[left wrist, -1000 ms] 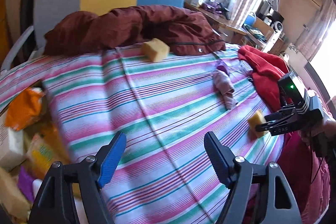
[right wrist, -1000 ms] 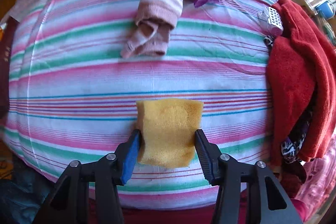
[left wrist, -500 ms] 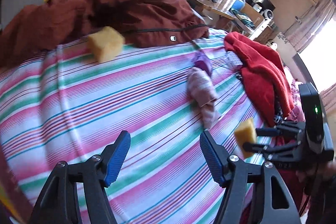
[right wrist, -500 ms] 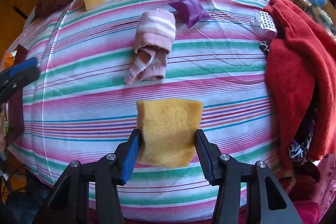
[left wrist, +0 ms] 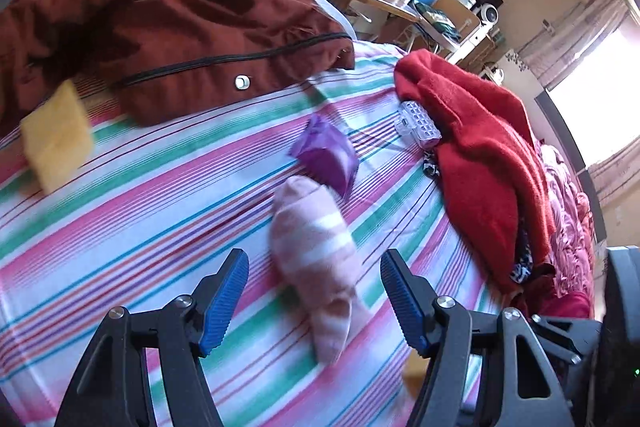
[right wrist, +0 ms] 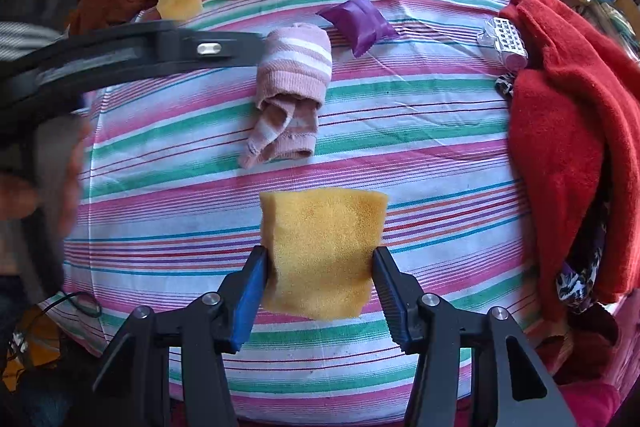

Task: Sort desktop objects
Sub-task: 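Grasp the pink sock with the left gripper, then carry the pink sock and yellow sponge into the gold tray with both grippers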

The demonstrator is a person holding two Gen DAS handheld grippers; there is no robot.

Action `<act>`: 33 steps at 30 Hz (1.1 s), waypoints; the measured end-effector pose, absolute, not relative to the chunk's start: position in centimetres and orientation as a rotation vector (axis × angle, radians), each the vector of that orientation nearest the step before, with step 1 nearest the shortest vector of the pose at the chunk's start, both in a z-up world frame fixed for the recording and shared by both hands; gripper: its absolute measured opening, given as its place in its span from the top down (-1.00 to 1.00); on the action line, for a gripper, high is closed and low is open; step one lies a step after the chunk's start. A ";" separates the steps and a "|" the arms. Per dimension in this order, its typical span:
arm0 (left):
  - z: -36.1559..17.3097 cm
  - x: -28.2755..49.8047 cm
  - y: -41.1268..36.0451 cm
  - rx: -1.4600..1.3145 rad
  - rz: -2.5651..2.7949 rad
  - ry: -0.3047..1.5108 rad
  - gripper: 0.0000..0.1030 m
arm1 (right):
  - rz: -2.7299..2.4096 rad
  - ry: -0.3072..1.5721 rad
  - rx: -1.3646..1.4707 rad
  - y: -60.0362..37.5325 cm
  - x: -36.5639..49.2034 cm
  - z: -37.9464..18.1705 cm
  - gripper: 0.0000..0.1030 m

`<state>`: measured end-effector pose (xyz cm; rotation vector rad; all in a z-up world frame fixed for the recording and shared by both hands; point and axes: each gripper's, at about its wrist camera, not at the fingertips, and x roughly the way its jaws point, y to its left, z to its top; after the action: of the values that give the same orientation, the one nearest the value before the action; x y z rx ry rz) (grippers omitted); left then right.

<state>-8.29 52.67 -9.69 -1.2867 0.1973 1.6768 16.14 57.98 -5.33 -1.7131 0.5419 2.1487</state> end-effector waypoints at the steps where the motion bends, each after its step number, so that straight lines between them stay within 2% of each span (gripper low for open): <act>1: -10.0 -8.3 53.3 -1.289 1.680 0.210 -0.34 | 2.151 0.546 -1.711 58.0 16.3 -5.2 -0.06; 6: -12.0 -8.1 55.8 -1.311 1.682 0.282 -0.32 | 2.164 0.567 -1.693 58.3 16.9 -4.7 -0.06; 10: -12.8 -7.3 55.9 -1.249 1.698 0.338 0.11 | 2.169 0.580 -1.676 58.0 16.9 -4.4 -0.06; 12: -12.7 -7.2 55.3 -1.245 1.703 0.334 0.23 | 2.168 0.580 -1.677 57.4 16.1 -4.6 -0.06; 15: -12.2 -7.2 53.8 -1.221 1.757 0.354 0.30 | 2.168 0.579 -1.675 57.2 16.3 -4.8 -0.06; 19: -11.5 -6.8 51.2 -1.165 1.830 0.410 0.33 | 2.164 0.579 -1.668 55.9 15.8 -5.3 -0.06; 33: -4.6 -4.6 38.9 -0.945 2.069 0.357 0.34 | 2.191 0.540 -1.676 55.9 14.0 -6.5 -0.07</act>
<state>-4.60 38.94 -4.59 -0.9452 0.3573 2.0693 13.99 55.94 -6.52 -1.6760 0.5398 2.1910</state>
